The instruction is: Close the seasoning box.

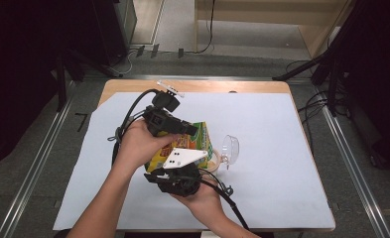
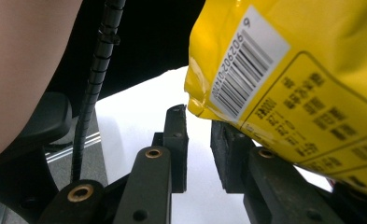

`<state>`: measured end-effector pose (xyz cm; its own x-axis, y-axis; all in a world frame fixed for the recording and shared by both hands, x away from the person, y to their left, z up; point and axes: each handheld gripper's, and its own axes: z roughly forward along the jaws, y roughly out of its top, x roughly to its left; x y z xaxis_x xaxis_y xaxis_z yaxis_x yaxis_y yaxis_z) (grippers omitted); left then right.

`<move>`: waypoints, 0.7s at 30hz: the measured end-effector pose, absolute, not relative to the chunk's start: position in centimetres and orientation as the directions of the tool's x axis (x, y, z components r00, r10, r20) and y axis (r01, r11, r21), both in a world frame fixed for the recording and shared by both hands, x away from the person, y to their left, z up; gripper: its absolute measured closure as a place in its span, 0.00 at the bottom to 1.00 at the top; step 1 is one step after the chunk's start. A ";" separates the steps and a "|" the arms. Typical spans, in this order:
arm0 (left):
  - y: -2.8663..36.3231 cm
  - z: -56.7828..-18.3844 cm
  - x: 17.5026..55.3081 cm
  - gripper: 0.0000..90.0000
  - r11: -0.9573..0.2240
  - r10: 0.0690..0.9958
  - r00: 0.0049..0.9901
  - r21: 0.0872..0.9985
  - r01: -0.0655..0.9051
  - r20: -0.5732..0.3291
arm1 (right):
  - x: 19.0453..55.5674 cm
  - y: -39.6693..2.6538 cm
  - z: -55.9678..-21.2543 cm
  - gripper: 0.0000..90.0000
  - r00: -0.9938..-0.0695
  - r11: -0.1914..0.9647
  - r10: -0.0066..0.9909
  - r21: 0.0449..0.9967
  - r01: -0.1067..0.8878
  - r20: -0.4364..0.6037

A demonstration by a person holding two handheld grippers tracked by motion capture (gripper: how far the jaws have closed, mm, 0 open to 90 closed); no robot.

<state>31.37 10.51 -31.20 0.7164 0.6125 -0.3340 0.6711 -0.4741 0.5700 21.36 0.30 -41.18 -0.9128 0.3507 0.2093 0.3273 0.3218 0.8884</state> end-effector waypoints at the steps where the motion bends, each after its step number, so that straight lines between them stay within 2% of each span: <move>1: 10.5 -31.3 31.4 0.87 -0.472 0.613 0.715 0.570 0.673 -0.336 | 21.4 0.3 -41.2 0.86 -0.913 0.324 0.351 0.888 0.325 0.207; 21: 10.7 -31.3 31.4 0.86 -0.470 0.606 0.716 0.571 0.673 -0.345 | 21.4 0.4 -41.3 0.86 -0.914 0.328 0.349 0.887 0.325 0.206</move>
<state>31.42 10.72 -31.30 0.7163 0.6064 -0.3452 0.6731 -0.4702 0.5708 21.38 0.37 -41.27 -0.9141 0.3492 0.2059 0.3252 0.3283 0.8868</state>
